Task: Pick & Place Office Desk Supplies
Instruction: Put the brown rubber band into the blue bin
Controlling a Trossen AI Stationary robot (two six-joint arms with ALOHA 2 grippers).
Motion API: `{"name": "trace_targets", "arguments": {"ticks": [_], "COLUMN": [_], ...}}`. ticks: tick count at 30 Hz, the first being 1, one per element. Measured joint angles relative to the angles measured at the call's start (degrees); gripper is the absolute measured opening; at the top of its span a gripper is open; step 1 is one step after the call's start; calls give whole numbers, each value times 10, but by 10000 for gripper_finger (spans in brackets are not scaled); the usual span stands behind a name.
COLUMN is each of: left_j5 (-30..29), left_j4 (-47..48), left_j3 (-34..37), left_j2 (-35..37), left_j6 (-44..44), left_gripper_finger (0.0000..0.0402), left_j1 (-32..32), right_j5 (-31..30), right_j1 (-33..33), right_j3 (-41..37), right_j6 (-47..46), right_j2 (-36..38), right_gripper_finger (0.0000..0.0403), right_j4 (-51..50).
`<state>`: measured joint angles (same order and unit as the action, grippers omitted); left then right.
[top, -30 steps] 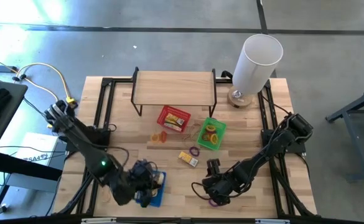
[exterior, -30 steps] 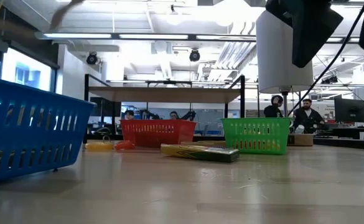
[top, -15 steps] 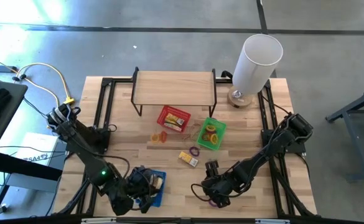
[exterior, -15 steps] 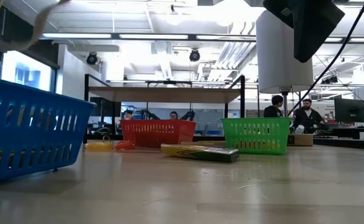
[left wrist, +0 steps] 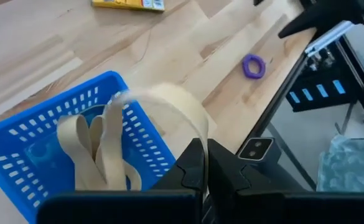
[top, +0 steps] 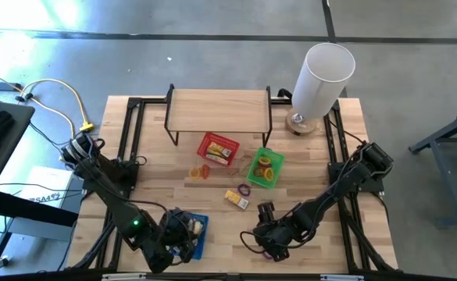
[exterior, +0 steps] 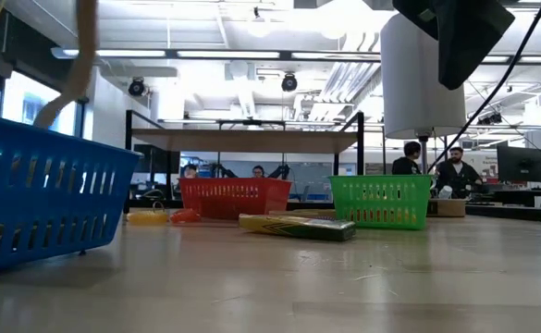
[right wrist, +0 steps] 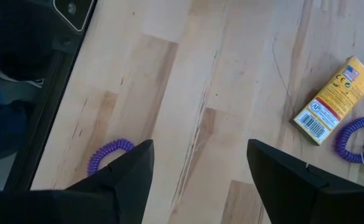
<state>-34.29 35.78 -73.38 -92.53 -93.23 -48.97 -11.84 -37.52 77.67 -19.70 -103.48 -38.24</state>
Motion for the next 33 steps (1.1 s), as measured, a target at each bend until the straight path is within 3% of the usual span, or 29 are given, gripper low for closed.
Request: {"name": "trace_targets", "arguments": {"ticks": [13,20,33], "left_j5": [53,75,146], "left_j4": [9,114,96], "left_j3": [0,0,0], "left_j2": [-47,-47,-84], "left_j6": [-41,-140,-106], "left_gripper_finger": [1,1,1], "left_j1": [10,20,47], "right_j5": [0,-1,-2], "right_j1": [0,-5,-7], "right_j3": [0,0,0], "right_j6": [0,-4,-10], "right_j2": [0,0,0], "right_gripper_finger": [246,246,246], "right_j4": [4,5,8]}}
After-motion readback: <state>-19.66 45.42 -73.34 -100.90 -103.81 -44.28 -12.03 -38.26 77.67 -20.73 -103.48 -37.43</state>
